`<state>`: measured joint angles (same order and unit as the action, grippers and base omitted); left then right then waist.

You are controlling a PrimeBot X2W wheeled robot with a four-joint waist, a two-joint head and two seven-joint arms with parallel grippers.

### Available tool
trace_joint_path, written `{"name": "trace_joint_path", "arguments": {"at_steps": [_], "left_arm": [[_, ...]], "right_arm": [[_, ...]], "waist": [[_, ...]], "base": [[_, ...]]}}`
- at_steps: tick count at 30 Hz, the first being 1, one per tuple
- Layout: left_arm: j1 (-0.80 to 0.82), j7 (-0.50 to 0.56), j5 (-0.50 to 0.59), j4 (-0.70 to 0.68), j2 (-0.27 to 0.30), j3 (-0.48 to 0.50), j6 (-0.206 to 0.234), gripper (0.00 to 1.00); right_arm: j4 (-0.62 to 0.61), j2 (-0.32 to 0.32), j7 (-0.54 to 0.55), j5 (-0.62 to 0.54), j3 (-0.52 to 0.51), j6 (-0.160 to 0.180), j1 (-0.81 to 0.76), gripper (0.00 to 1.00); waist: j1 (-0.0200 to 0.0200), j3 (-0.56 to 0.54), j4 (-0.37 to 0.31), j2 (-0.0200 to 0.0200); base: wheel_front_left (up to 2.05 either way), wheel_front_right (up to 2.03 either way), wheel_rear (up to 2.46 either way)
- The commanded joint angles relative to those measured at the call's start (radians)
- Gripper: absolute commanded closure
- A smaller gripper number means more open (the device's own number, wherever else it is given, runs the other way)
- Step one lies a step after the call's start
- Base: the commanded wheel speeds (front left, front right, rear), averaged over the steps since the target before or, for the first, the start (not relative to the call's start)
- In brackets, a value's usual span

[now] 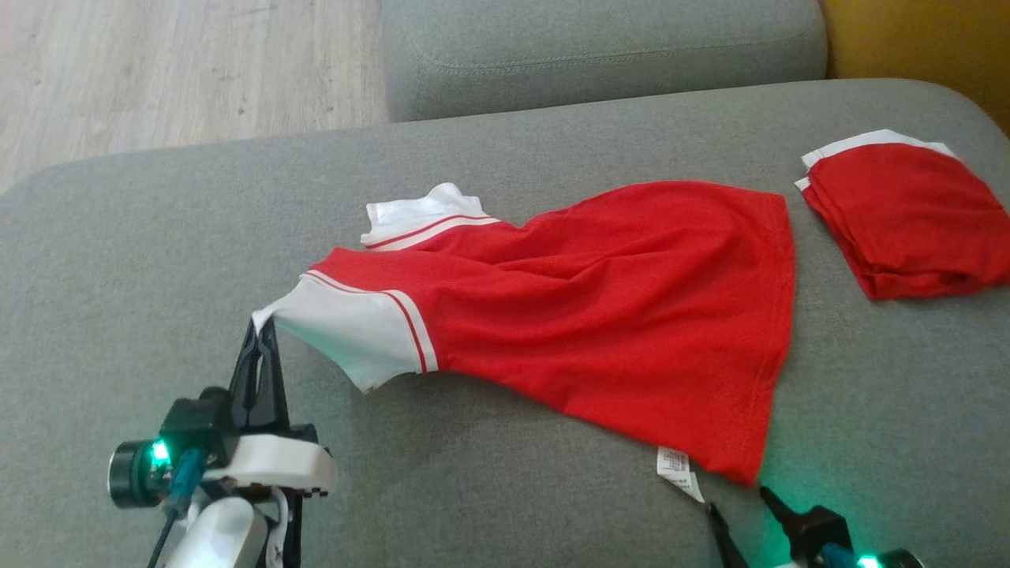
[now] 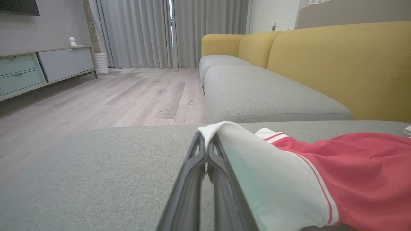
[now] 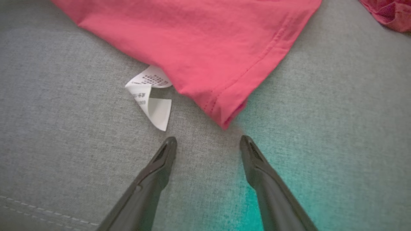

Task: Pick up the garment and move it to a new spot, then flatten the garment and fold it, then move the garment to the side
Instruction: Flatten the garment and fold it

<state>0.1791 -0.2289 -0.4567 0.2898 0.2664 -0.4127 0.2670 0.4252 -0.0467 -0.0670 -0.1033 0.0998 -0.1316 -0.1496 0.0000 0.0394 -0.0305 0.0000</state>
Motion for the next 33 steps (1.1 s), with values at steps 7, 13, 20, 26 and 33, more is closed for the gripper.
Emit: {"name": "trace_joint_path", "arguments": {"at_steps": [7,13,20,26,33], "left_arm": [[0.059,0.001,0.004,-0.034,0.030,0.031,-0.002,1.00],[0.060,-0.002,-0.006,-0.030,0.028,0.033,-0.005,1.00],[0.063,-0.017,-0.066,-0.073,0.022,0.070,-0.056,1.00],[0.150,0.006,-0.180,-0.187,0.037,0.127,-0.159,1.00],[0.341,0.118,-0.298,-0.272,0.052,0.169,-0.233,1.00]], "right_arm": [[0.009,-0.005,-0.033,-0.015,0.006,0.001,0.072,0.55],[0.032,-0.004,-0.043,0.023,0.018,0.001,0.086,1.00],[-0.105,-0.004,-0.082,0.161,-0.018,0.001,0.096,1.00],[-0.374,-0.063,0.013,0.292,-0.071,0.001,0.180,1.00],[-0.547,-0.184,0.186,0.413,-0.128,0.001,0.374,1.00]], "waist": [[0.0000,0.016,0.012,0.0000],[0.0000,0.011,0.009,0.0000],[0.0000,-0.036,-0.004,0.0000],[0.0000,-0.076,-0.005,0.0000],[0.0000,-0.107,-0.002,0.0000]], "base": [[0.00,0.00,0.00],[0.00,0.00,0.00],[0.00,0.00,0.00],[0.00,0.00,0.00],[0.00,0.00,0.00]]}}
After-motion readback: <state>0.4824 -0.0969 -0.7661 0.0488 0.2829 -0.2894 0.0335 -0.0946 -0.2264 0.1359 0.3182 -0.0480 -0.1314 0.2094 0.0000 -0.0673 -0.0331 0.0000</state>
